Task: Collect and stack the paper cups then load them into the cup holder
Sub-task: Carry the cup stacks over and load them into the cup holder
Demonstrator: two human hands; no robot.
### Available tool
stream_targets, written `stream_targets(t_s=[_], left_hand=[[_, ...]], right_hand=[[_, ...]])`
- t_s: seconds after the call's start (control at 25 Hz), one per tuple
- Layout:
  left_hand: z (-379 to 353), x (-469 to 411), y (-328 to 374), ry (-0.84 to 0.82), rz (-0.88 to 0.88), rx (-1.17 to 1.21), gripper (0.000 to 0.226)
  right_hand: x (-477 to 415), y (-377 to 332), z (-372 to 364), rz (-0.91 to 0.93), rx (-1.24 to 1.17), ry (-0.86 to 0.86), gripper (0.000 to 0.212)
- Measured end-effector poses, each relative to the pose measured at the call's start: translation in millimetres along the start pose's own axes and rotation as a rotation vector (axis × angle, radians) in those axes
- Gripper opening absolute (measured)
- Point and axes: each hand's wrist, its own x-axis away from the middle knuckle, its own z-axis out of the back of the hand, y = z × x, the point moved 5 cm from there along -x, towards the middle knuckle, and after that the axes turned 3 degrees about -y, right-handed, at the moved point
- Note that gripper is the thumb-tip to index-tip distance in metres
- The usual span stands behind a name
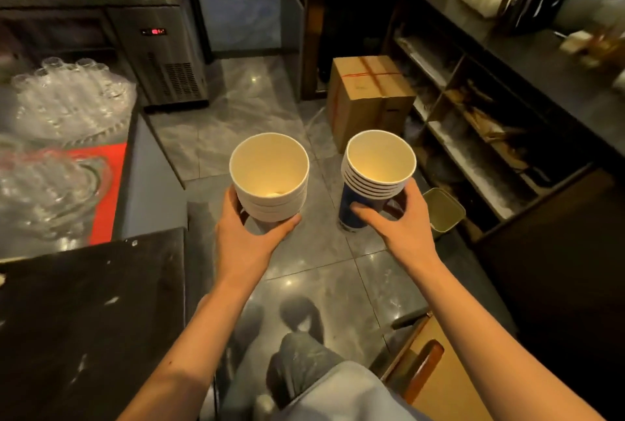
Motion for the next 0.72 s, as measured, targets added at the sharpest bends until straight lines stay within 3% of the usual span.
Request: stream_targets(t_s=[0.24, 0.72], left_hand=[[-83, -122, -8, -0.129, -0.058, -0.058, 0.087], [-394, -373, 49, -0.492, -0.189, 0.004, 0.097]], right_hand=[[-108, 54, 24, -0.067, -0.041, 0.118, 0.076], [-347, 152, 204, -0.256, -0.110, 0.459, 0.086]])
